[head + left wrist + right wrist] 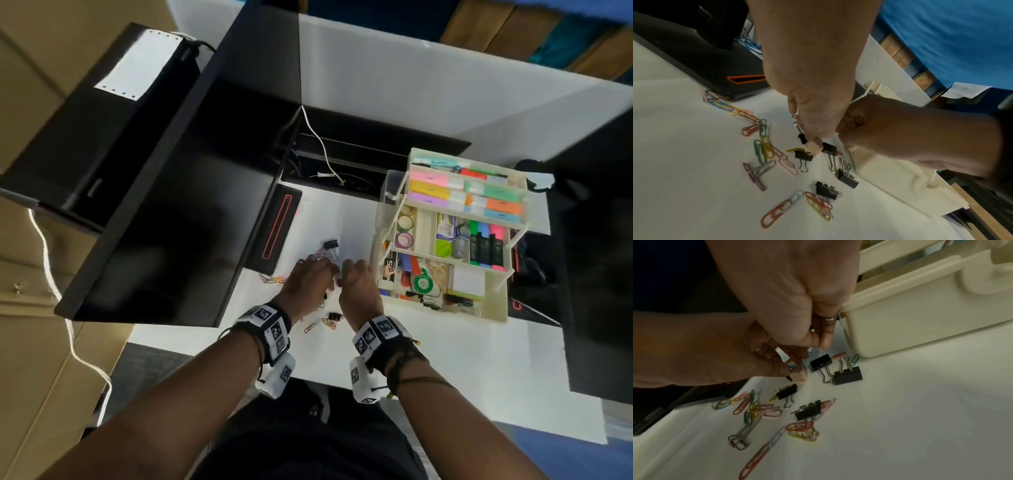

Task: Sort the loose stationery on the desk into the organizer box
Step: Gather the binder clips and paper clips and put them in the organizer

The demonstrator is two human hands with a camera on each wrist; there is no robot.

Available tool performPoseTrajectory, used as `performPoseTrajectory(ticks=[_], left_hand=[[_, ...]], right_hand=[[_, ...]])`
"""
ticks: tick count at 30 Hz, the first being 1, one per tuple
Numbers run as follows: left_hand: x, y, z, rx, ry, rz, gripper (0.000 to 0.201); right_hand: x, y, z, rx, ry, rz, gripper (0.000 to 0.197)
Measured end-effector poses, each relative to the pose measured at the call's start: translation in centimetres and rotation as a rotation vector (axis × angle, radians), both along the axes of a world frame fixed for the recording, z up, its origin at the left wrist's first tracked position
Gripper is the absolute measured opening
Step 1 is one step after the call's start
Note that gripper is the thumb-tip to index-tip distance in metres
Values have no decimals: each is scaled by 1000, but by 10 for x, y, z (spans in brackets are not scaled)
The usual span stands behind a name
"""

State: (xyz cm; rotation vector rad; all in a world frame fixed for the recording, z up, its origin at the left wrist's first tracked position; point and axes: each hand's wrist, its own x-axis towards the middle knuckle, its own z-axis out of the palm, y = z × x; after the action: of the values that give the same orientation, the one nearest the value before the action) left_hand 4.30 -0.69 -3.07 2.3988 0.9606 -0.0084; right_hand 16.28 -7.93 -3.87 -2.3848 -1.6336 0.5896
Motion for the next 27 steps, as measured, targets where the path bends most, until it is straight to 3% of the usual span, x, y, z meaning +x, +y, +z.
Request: performPoseTrajectory(ticks=[7, 11, 13, 18, 21, 24, 27], left_hand=[[2, 7, -2, -9, 69, -24, 37], [-3, 13, -1, 7, 121, -55, 13], [-6, 15, -5, 12, 114, -65, 23], [-11, 19, -11, -20, 99, 4, 6], [-13, 21, -16, 27, 87, 44, 7], [-12, 23, -12, -83, 33, 135, 5], [-11, 26, -9, -148, -13, 203, 8]], right_hand=[[-3, 5, -2, -136, -56, 51, 37], [-2, 5, -6, -178, -52, 78, 33], [-3, 6, -8, -165, -86, 72, 30], [-5, 4, -11, -86, -47, 34, 32], [-7, 4, -11, -36, -5, 14, 30], [-7, 1, -11, 18, 65, -1, 18], [-5, -7, -9, 165, 139, -51, 19]])
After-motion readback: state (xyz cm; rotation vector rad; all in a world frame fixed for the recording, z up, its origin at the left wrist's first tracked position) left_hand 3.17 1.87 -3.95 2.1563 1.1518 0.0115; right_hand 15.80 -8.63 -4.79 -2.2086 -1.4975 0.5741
